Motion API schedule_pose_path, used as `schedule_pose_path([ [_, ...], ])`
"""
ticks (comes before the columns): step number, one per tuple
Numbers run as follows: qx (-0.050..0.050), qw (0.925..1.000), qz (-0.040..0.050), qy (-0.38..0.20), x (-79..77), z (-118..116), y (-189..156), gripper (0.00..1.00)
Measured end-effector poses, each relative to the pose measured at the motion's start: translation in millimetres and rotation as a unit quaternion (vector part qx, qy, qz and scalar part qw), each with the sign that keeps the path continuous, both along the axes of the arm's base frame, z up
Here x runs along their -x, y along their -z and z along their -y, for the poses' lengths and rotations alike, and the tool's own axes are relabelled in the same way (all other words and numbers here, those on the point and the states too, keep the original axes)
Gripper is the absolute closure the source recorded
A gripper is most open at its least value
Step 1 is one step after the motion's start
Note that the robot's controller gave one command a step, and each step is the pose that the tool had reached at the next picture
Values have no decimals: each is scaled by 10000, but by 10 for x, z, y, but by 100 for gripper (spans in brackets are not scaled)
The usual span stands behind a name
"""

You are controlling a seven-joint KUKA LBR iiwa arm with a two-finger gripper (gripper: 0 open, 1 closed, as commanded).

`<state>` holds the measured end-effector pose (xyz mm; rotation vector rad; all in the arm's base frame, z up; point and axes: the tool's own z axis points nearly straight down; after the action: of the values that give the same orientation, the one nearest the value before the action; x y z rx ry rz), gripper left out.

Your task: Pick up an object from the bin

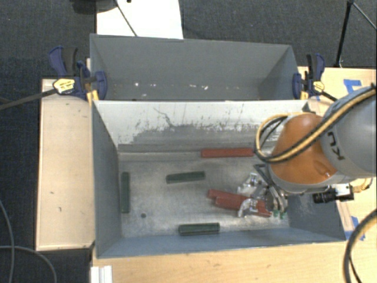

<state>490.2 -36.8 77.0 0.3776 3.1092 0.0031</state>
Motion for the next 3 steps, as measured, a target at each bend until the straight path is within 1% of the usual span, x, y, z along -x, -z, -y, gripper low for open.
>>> schedule_pose_path([
  [1,-2,10000,-75,-5,31,1,-181,100],
  [2,1,10000,-59,-10,14,3,-347,100],
  [3,0,10000,-69,-13,22,2,-547,100],
])
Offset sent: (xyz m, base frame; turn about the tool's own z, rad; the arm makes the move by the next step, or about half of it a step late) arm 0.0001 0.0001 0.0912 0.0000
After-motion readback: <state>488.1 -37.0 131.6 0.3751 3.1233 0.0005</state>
